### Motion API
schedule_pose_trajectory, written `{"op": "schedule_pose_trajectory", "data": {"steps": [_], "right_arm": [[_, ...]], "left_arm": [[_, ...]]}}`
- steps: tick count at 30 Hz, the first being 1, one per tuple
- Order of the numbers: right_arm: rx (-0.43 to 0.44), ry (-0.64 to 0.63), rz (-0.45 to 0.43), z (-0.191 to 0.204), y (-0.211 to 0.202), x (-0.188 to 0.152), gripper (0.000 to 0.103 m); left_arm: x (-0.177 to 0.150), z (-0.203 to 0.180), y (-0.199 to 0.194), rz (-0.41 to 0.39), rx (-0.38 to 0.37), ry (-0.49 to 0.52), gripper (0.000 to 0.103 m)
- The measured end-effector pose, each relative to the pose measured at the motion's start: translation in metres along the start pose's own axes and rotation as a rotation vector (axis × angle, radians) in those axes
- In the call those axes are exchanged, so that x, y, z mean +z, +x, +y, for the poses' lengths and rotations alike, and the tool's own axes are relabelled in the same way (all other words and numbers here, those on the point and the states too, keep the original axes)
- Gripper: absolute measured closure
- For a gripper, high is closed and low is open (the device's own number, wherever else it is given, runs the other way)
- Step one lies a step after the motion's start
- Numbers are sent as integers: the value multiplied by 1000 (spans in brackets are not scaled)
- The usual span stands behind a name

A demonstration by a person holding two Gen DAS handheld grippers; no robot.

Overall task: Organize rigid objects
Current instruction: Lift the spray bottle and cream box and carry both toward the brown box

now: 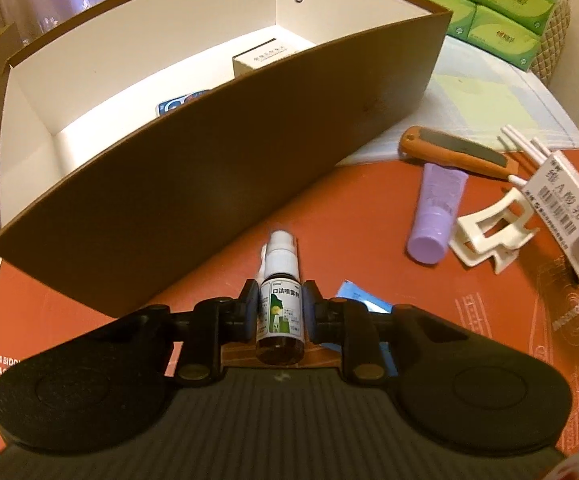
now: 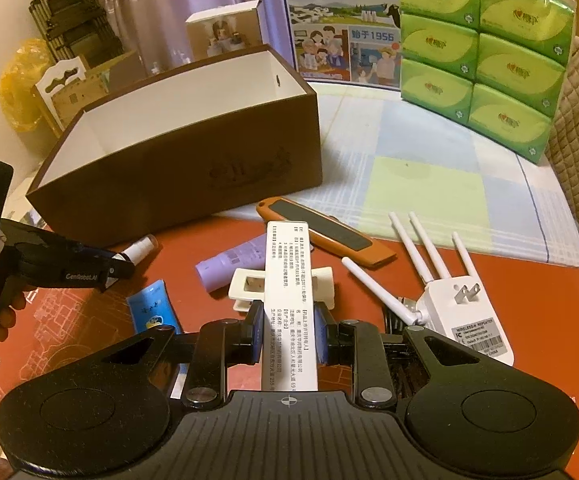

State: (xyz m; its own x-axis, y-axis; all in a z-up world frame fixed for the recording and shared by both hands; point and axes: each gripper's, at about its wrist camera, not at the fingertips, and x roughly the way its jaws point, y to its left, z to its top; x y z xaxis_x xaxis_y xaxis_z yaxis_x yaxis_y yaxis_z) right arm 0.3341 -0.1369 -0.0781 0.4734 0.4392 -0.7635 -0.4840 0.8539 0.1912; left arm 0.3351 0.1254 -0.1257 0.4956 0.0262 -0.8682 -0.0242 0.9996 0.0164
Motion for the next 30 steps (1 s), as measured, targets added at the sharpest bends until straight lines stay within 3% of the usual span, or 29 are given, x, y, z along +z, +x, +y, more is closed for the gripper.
{"op": "schedule_pose_trajectory", "data": {"steps": [8, 18, 30], "right_arm": [[22, -16, -15, 2, -6, -1, 81], [36, -25, -12, 1, -14, -11, 81], [46, -23, -10, 2, -22, -20, 81]], "left_arm": [[-16, -2, -21, -15, 0, -20, 84], [-52, 5, -19, 91, -34, -115, 83], [-47, -4, -15, 94, 9, -97, 83]]}}
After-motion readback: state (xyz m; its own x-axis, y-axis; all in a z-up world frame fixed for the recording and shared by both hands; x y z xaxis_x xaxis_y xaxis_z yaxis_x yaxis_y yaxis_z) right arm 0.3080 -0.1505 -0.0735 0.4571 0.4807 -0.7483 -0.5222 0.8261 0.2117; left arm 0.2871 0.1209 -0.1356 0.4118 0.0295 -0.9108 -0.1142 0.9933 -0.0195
